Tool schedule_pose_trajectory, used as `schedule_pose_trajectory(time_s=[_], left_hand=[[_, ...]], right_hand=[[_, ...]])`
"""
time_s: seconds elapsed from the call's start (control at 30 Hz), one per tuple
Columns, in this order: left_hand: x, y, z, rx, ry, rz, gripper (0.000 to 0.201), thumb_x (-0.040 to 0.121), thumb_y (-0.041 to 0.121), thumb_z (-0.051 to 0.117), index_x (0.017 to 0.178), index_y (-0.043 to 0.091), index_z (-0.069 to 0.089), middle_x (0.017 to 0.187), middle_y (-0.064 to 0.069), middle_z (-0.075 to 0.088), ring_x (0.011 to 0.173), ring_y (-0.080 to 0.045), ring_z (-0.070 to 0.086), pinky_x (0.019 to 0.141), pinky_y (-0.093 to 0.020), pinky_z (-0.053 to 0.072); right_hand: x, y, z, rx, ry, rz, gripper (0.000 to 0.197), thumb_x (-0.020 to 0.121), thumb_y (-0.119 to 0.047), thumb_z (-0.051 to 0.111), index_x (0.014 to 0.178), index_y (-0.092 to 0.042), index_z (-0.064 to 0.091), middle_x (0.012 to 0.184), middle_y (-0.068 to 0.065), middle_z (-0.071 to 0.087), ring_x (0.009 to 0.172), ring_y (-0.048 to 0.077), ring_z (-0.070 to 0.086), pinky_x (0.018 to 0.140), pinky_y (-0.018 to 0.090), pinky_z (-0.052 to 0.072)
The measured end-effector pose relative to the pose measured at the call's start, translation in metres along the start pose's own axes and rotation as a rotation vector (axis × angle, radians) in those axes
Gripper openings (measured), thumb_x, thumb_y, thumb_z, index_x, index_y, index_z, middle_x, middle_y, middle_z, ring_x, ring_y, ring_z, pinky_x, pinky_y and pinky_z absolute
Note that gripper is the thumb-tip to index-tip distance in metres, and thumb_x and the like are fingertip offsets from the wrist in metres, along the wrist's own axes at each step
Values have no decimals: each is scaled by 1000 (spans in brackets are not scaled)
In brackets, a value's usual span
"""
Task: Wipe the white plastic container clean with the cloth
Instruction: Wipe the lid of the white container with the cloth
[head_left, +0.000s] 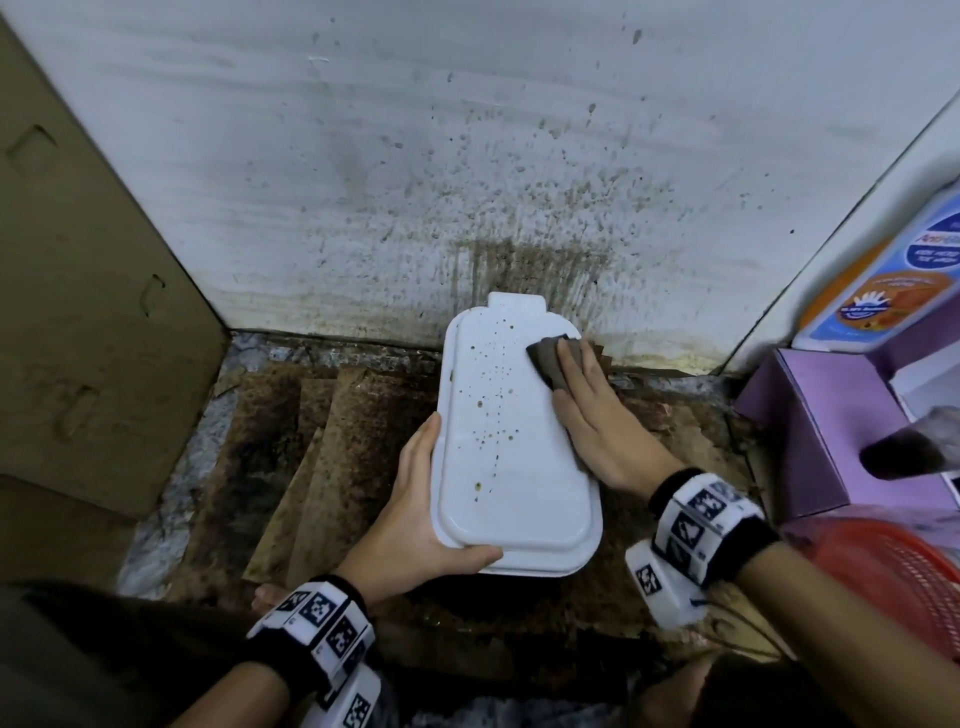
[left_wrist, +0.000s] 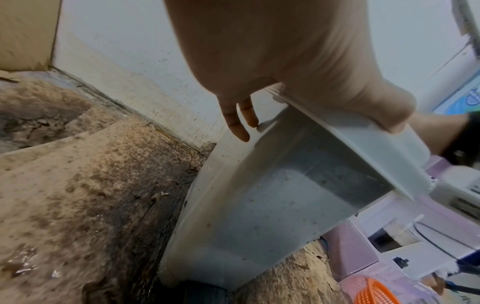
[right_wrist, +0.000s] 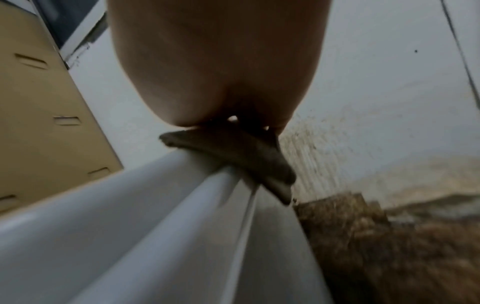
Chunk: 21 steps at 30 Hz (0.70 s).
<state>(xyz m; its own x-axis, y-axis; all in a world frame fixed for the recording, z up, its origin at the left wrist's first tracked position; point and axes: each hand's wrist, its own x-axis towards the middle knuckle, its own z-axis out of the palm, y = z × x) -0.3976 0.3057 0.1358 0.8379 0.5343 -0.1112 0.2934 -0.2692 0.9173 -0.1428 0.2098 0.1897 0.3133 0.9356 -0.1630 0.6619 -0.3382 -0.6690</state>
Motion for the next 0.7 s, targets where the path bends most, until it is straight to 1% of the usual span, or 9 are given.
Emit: schedule_pose_trajectory(time_s=[0.1, 0.2, 0.3, 0.37, 0.4, 0.47, 0.57, 0.63, 0.7], left_hand=[[0, -2, 0, 11, 13, 10, 145, 60, 60, 90, 158, 37, -15, 161, 26, -11, 153, 4, -2, 127, -41, 18], [-1, -3, 1, 27, 20, 14, 144, 60, 62, 89, 158, 35, -13, 161, 27, -11, 153, 5, -2, 126, -37, 17], [-1, -2, 2, 30, 22, 22, 143, 61, 56, 91, 158, 37, -13, 161, 29, -13, 151, 8, -4, 125, -32, 14], [0, -3, 2, 33, 24, 19, 145, 61, 55, 92, 158, 35, -13, 161, 30, -14, 151, 9, -6, 125, -31, 14], [0, -3, 2, 40, 20, 14, 146, 61, 55, 92, 159, 34, -14, 161, 29, -15, 151, 8, -6, 125, -32, 14], [0, -3, 1, 48, 15, 8, 148, 60, 57, 92, 159, 33, -15, 161, 28, -15, 152, 5, -6, 126, -34, 15], [0, -2, 0, 48, 3, 5, 149, 59, 62, 91, 158, 35, -17, 160, 29, -16, 153, 3, -4, 125, -35, 16], [0, 0, -2, 46, -12, 0, 149, 59, 64, 90, 158, 36, -18, 160, 30, -16, 153, 3, -4, 124, -33, 16], [0, 1, -4, 52, -36, -4, 149, 59, 63, 90, 158, 35, -19, 159, 30, -17, 152, 3, -5, 125, -34, 14]], right_hand=[[-30, -6, 30, 28, 148, -28, 61, 110, -33, 28, 160, -25, -6, 165, -11, -24, 149, -1, -23, 126, 28, -2], [-55, -18, 60, -13, 284, -2, 59, 109, -36, 23, 160, -24, -5, 167, -5, -20, 153, 8, -19, 127, 37, 1], [-72, -28, 79, -120, 339, 43, 61, 106, -39, 15, 160, -21, -7, 168, 0, -18, 154, 14, -18, 126, 35, 0], [-75, -31, 83, -156, 345, 37, 62, 105, -42, 10, 160, -20, -8, 168, 1, -18, 154, 15, -19, 126, 34, 0], [-76, -31, 83, -160, 345, 26, 61, 105, -41, 10, 160, -19, -7, 168, 1, -18, 154, 15, -19, 127, 35, 0], [-77, -31, 78, -119, 326, 6, 59, 108, -38, 19, 160, -20, -3, 168, -1, -17, 154, 12, -19, 127, 36, 1], [-83, -29, 60, -29, 214, 16, 63, 107, -43, 32, 161, -26, 3, 167, -11, -17, 152, 1, -16, 126, 29, 2], [-86, -21, 44, -159, 187, -34, 65, 105, -53, 29, 161, -28, 9, 168, -8, -8, 155, 7, -6, 125, 28, 5], [-87, -10, 34, -346, 185, -111, 68, 103, -58, 24, 161, -26, 12, 168, -2, 2, 155, 15, 4, 125, 32, 9]])
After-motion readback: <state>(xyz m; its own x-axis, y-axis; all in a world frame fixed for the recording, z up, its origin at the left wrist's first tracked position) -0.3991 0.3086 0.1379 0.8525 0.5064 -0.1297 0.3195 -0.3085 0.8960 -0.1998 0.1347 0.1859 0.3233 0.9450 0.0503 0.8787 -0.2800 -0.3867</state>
